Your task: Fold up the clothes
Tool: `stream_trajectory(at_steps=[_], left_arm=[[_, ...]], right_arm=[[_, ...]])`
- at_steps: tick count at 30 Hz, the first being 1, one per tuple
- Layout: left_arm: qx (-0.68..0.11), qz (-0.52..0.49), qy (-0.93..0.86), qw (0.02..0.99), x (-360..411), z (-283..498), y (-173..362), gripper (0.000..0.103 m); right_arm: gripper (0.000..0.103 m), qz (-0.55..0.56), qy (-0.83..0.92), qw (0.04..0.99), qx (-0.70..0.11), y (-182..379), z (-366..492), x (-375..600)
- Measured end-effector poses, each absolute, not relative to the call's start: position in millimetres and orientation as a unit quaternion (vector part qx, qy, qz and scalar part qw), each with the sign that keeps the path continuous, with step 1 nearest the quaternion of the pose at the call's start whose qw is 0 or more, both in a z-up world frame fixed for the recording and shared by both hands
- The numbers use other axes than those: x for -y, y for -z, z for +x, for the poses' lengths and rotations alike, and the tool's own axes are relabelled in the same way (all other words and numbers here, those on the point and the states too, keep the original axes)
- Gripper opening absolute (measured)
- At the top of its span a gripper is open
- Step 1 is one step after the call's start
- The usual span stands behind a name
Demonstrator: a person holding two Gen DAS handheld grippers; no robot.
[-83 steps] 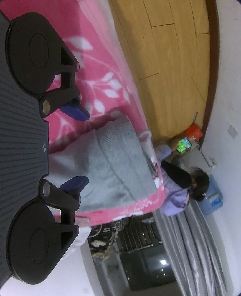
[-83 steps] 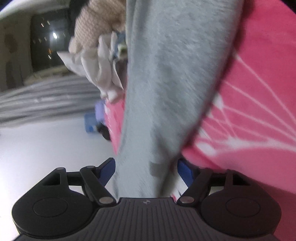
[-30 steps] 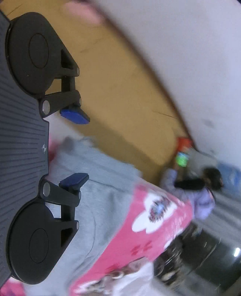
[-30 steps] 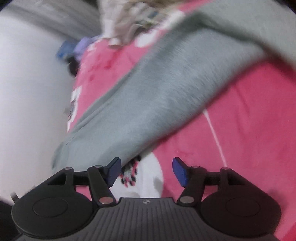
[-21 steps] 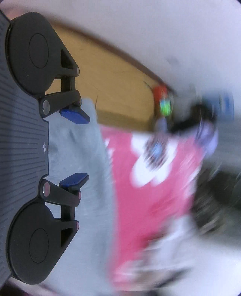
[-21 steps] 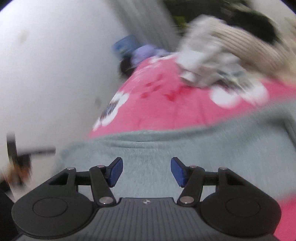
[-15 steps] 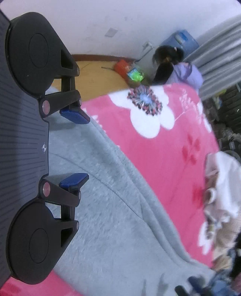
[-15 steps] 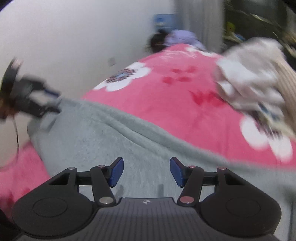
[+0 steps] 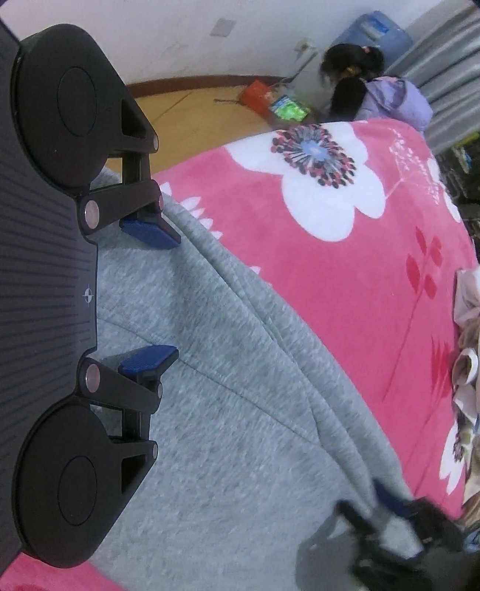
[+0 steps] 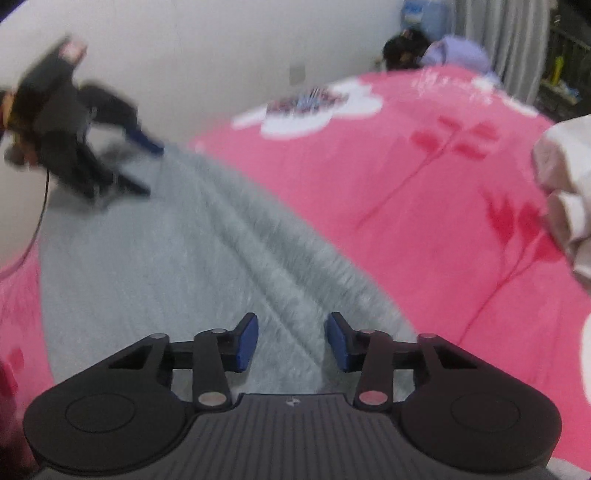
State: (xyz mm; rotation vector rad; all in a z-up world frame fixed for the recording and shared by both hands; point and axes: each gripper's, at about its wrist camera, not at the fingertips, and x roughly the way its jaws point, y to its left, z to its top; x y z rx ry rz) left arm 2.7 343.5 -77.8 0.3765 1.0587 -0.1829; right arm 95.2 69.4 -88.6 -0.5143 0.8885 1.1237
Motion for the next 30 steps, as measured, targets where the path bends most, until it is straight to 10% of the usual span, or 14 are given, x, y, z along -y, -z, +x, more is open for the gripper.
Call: stream_trajectory(at_steps=[16,21,23,30], left_arm=[[-0.48,0.197,0.086,0.851,-335.4,14.9,78.6,0.059],[-0.469,0.203,0.075,0.856,-331.9,6.7,78.0,0.031],[-0.467,0.201,0.061,0.859,-332.0,4.4,76.4,0.005],[-0.436,0.179,0.031,0.881,-341.9,4.3,55.6,0.0]], right_arm=[[0.031,-0.191,-0.512,0.73,-0.41,89.4,110.3,-63.1],[0.004,-0.238,-0.516,0.726,-0.387,80.4,93.9,-67.4],[0.004,-0.249,-0.508,0.739,-0.365,71.0,88.0,-68.0],[0.004,-0.271,-0.486,0.775,-0.299,42.0,83.2,-69.3]])
